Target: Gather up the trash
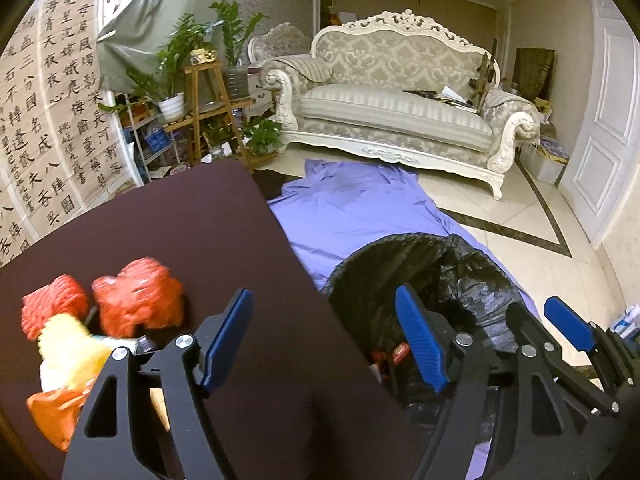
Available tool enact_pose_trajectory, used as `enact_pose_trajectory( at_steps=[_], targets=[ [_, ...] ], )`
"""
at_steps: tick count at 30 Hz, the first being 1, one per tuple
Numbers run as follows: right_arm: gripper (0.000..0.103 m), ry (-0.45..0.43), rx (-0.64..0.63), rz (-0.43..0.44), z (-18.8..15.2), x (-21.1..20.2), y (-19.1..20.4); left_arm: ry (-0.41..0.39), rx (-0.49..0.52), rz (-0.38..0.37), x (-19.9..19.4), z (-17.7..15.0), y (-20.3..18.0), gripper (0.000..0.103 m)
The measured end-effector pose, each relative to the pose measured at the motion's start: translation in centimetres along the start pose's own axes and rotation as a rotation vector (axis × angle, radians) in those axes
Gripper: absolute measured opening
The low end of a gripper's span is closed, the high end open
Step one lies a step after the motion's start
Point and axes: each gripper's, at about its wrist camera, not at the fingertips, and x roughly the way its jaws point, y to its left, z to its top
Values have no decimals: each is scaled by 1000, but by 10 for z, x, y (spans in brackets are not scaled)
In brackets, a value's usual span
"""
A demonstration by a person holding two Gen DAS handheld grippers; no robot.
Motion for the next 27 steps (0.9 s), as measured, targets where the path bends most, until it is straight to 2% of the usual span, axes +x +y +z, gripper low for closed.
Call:
enact_pose_trajectory(
  at_steps=[13, 20, 27],
  targets=[
    [54, 38, -94, 104, -29, -36, 69, -35, -56, 46, -59, -29, 54, 73],
    [55, 51, -143, 155, -44, -55, 103, -66, -105, 116, -86, -45, 92, 73],
    [55, 76, -214, 222, -60, -70, 145, -60, -175, 216, -104, -72, 144, 73]
  ],
)
